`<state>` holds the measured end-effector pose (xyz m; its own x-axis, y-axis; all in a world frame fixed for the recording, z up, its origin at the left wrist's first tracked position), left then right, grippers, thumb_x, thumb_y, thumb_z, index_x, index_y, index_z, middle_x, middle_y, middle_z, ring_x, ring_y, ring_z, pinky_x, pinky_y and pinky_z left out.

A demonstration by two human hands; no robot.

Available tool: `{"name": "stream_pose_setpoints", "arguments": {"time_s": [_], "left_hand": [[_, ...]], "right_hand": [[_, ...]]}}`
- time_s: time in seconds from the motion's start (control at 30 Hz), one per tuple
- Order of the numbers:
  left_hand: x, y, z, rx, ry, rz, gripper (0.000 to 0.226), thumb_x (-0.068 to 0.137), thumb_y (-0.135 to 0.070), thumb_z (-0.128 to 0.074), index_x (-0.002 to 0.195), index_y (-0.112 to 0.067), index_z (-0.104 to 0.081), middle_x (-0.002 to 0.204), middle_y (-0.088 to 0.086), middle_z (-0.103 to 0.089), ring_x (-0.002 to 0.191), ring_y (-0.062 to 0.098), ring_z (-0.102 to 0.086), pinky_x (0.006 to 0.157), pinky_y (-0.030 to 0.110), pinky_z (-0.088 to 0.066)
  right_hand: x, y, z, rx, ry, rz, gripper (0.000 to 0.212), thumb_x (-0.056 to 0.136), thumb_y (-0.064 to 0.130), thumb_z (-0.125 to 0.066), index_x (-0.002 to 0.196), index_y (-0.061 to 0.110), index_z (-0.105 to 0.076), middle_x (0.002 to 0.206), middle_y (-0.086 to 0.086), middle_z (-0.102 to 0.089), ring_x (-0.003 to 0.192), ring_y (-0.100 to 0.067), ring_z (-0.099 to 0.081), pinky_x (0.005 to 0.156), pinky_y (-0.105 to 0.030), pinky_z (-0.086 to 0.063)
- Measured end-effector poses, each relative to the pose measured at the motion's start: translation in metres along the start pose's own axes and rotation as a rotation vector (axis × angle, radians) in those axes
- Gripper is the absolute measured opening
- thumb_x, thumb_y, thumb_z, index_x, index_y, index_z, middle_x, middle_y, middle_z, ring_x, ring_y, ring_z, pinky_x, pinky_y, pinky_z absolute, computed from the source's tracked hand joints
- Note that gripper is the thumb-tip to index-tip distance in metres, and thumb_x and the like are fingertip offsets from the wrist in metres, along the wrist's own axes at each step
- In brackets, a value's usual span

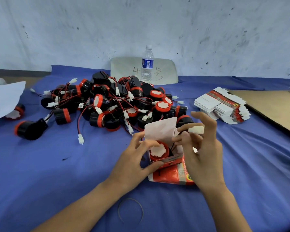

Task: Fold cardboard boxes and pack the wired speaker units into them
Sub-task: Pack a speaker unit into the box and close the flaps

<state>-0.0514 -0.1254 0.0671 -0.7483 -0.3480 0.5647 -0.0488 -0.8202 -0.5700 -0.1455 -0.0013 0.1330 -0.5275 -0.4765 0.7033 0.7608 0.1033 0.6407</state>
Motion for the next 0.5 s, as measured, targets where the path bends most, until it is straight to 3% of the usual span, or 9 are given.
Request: {"name": "stream_pose_setpoints", "arguments": {"time_s": [0.1, 0.27, 0.33, 0.43, 0.5], "left_hand": [[0.001, 0.003, 0.001, -0.021, -0.011, 0.036, 0.048, 0.076, -0.061, -0.060, 0.120, -0.050, -0.041, 0.127, -0.031, -0.032, 0.102, -0.003, -0.049, 0.076, 0.026, -0.053], [-0.001, 0.007, 0.005, -0.126, -0.058, 0.099, 0.066, 0.071, -0.058, -0.069, 0.128, -0.051, -0.036, 0.133, -0.029, -0.037, 0.117, -0.005, -0.047, 0.085, 0.014, -0.044], [-0.002, 0.008, 0.003, -0.124, -0.044, 0.111, 0.069, 0.069, -0.059, -0.069, 0.129, -0.052, -0.034, 0.134, -0.029, -0.035, 0.118, -0.005, -0.045, 0.085, 0.014, -0.044], [-0.002, 0.008, 0.000, -0.116, -0.009, 0.116, 0.071, 0.070, -0.057, -0.072, 0.128, -0.054, -0.033, 0.134, -0.032, -0.032, 0.117, -0.010, -0.042, 0.084, 0.008, -0.041], [-0.002, 0.008, -0.001, -0.116, 0.004, 0.125, 0.070, 0.071, -0.055, -0.072, 0.128, -0.053, -0.033, 0.133, -0.033, -0.031, 0.113, -0.012, -0.043, 0.082, 0.006, -0.039]], "right_hand": [[0.000, 0.003, 0.005, 0.027, -0.051, 0.034, 0.023, 0.096, 0.023, -0.046, 0.114, 0.036, -0.044, 0.093, 0.012, -0.063, 0.074, -0.009, -0.070, 0.067, -0.029, -0.055], [-0.004, -0.004, 0.006, 0.325, -0.171, -0.128, 0.034, 0.095, 0.020, -0.055, 0.100, 0.050, -0.041, 0.091, -0.003, -0.072, 0.073, -0.020, -0.072, 0.073, -0.038, -0.057], [-0.008, -0.010, 0.005, 0.425, -0.221, -0.208, 0.033, 0.092, 0.011, -0.058, 0.095, 0.040, -0.043, 0.084, -0.007, -0.073, 0.067, -0.024, -0.071, 0.069, -0.033, -0.057], [-0.010, -0.021, 0.001, 0.546, -0.254, -0.306, 0.017, 0.088, 0.008, -0.060, 0.091, 0.018, -0.046, 0.076, -0.011, -0.072, 0.057, -0.024, -0.067, 0.059, -0.026, -0.055], [-0.012, -0.026, -0.001, 0.545, -0.257, -0.333, 0.008, 0.090, 0.007, -0.059, 0.092, 0.013, -0.054, 0.075, -0.010, -0.072, 0.053, -0.021, -0.064, 0.055, -0.024, -0.054]]}}
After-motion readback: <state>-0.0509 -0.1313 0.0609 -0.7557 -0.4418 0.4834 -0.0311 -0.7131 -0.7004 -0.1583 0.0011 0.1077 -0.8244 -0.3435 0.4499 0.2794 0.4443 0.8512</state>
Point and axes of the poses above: each hand's wrist, its own x-axis towards the middle knuckle, its own z-axis out of the back of the hand, y = z × x, the point moved 9 cm from there along x, towards the middle knuckle
